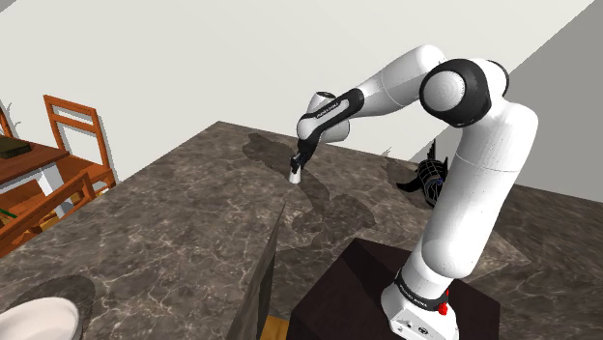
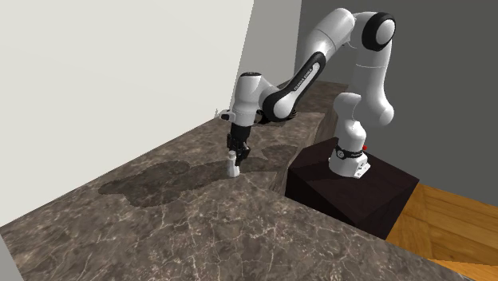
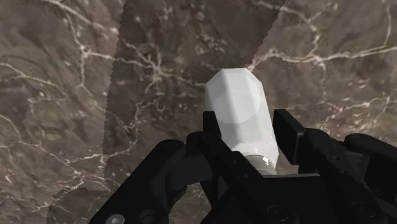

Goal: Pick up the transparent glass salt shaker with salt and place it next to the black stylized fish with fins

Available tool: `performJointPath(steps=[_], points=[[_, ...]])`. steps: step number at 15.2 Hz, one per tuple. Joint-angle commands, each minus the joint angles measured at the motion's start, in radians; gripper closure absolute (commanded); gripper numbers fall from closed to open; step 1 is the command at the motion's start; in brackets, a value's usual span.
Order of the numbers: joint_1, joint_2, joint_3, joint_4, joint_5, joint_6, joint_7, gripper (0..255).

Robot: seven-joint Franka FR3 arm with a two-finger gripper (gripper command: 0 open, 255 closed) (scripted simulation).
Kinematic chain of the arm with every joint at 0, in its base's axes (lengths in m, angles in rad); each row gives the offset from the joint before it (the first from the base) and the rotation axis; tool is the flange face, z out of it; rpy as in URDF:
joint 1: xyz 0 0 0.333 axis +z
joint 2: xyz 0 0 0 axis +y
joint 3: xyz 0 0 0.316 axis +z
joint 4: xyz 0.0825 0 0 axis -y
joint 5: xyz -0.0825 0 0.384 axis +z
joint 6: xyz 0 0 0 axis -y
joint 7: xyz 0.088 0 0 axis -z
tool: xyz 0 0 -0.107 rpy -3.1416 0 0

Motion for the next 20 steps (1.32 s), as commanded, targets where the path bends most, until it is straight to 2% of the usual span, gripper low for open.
performJointPath(steps=[1, 8, 20], points=[[-0.001, 0.001, -0.001, 0.0, 0.0, 0.0, 0.0, 255], [-0.001, 0.001, -0.001, 0.0, 0.0, 0.0, 0.0, 255], [0.004, -0.099, -0.008, 0.059, -0.058, -0.154, 0.045, 255]])
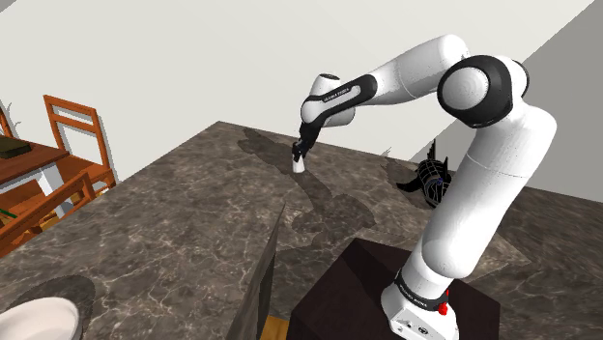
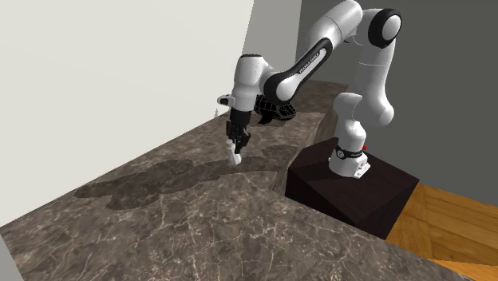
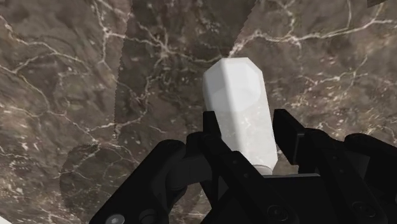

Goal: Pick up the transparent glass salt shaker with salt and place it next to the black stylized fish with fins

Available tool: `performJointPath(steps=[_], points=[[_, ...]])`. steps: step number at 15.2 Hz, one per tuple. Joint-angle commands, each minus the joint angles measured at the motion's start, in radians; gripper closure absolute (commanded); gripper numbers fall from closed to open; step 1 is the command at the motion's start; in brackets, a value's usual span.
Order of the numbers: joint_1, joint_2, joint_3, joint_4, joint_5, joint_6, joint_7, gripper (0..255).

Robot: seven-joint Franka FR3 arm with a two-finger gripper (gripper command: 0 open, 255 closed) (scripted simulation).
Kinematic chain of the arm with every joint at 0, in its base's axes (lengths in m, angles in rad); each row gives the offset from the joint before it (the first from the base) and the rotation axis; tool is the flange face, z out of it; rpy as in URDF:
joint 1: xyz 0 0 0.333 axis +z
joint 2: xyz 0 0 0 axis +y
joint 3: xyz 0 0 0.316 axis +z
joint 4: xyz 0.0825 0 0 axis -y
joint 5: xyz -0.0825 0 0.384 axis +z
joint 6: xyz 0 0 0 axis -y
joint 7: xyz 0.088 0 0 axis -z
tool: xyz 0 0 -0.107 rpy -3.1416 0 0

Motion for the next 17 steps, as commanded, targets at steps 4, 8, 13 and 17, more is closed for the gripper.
performJointPath(steps=[4, 8, 13, 17], points=[[0.0, -0.033, 0.0, 0.033, -0.016, -0.065, 0.013, 255], [0.0, -0.056, 0.001, 0.064, -0.027, -0.117, 0.022, 255], [0.0, -0.08, 0.002, 0.106, -0.037, -0.183, 0.031, 255], [0.0, -0.095, 0.004, 0.144, -0.043, -0.236, 0.036, 255]])
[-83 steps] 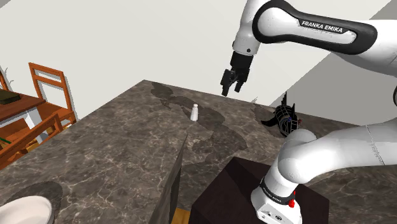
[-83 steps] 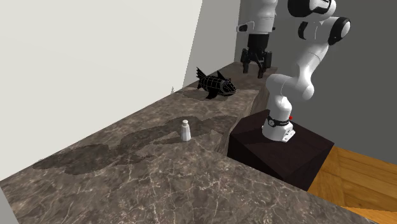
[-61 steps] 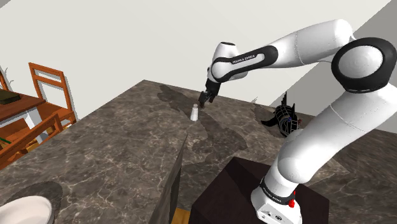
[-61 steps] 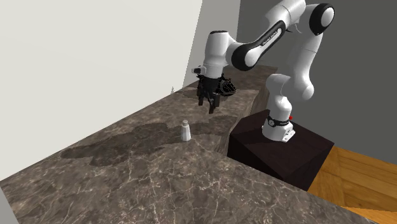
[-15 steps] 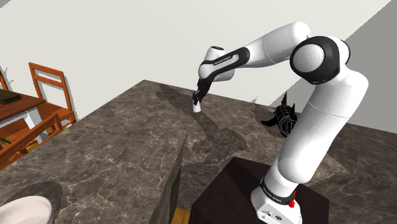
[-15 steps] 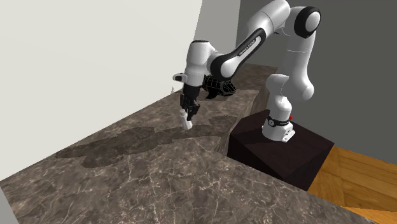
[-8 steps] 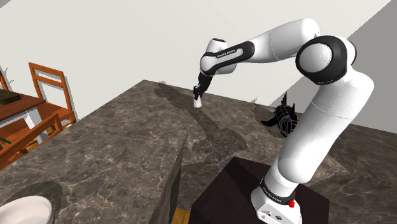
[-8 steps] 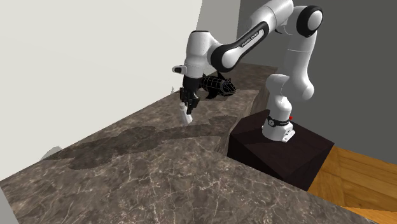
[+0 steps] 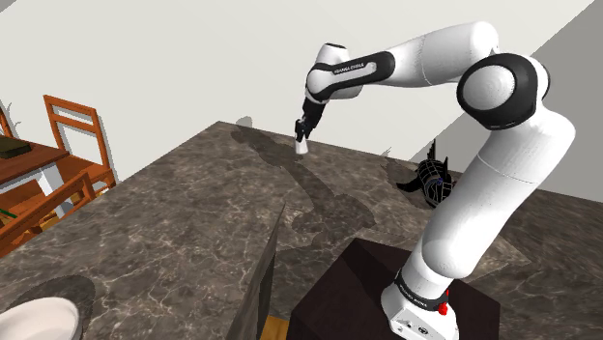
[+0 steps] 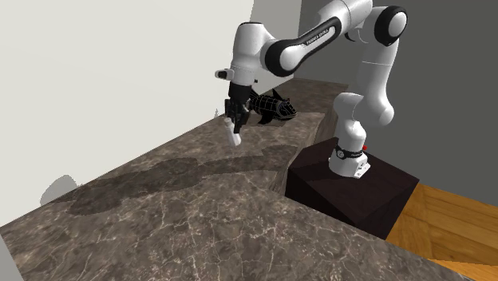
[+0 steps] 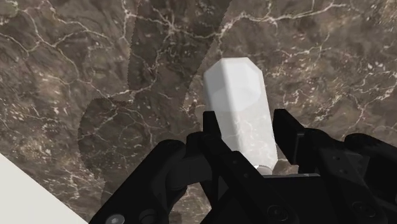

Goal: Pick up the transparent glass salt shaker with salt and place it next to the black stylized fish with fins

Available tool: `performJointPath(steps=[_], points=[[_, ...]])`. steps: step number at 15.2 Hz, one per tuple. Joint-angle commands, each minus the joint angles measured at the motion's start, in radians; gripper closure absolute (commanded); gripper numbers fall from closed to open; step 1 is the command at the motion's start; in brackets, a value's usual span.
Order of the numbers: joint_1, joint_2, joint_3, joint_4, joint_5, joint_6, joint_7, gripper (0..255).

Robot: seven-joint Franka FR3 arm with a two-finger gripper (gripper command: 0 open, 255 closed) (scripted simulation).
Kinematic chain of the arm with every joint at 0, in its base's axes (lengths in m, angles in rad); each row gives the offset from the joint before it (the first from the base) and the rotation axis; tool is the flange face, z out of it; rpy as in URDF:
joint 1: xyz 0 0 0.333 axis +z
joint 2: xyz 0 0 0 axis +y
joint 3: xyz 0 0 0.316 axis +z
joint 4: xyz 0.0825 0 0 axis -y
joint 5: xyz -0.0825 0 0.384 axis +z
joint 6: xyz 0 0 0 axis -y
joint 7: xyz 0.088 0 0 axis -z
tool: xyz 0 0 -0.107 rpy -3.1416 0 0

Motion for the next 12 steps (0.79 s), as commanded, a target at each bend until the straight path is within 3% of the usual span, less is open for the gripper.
performJointPath(steps=[1, 12], points=[[0.001, -0.006, 0.001, 0.021, -0.002, -0.027, 0.003, 255], [0.001, -0.028, 0.004, 0.146, -0.011, -0.173, 0.013, 255]])
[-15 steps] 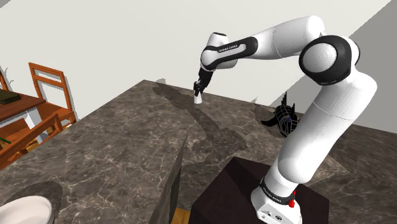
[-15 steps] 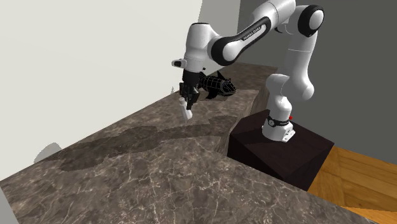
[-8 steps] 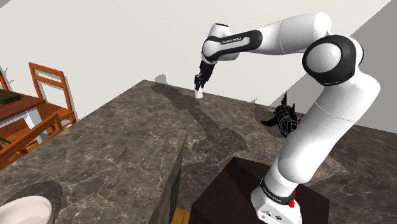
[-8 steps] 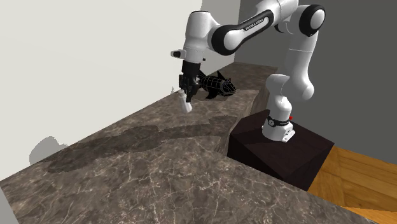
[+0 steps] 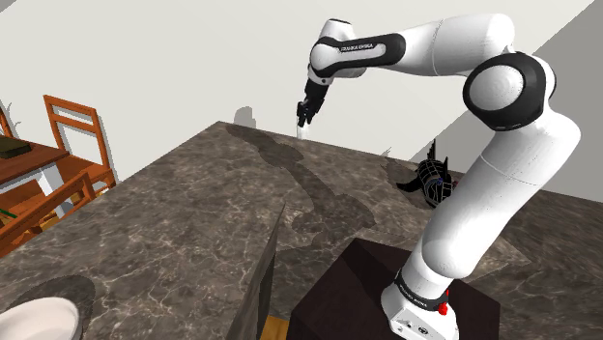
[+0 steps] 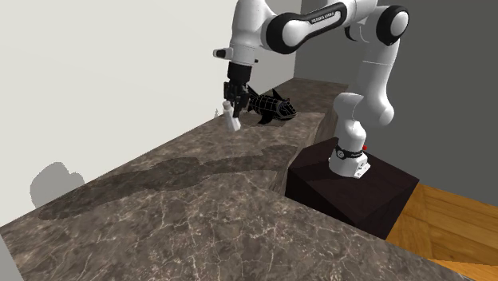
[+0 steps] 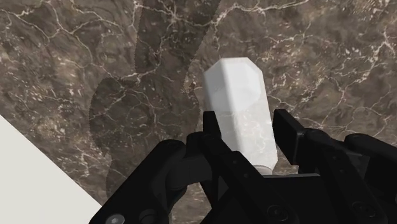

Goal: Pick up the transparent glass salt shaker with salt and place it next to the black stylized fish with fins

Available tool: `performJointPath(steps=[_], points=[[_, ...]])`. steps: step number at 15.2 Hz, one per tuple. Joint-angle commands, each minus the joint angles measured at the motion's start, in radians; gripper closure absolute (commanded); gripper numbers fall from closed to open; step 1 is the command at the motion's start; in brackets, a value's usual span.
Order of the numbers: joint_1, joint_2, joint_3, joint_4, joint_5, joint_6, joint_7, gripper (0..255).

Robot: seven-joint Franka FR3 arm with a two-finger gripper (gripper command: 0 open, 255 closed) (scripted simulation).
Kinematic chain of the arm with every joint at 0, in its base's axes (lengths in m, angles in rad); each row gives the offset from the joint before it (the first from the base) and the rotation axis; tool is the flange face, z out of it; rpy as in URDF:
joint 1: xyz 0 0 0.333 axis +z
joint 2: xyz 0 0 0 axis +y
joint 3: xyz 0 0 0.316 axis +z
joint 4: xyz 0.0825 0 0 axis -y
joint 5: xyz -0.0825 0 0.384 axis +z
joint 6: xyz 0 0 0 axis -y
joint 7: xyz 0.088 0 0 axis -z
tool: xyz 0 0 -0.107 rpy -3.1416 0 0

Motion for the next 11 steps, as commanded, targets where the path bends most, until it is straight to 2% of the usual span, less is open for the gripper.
performJointPath(steps=[1, 11], points=[[0.0, -0.001, 0.0, 0.026, 0.0, -0.028, 0.0, 255], [0.001, 0.003, 0.001, 0.159, 0.0, -0.156, 0.003, 255]])
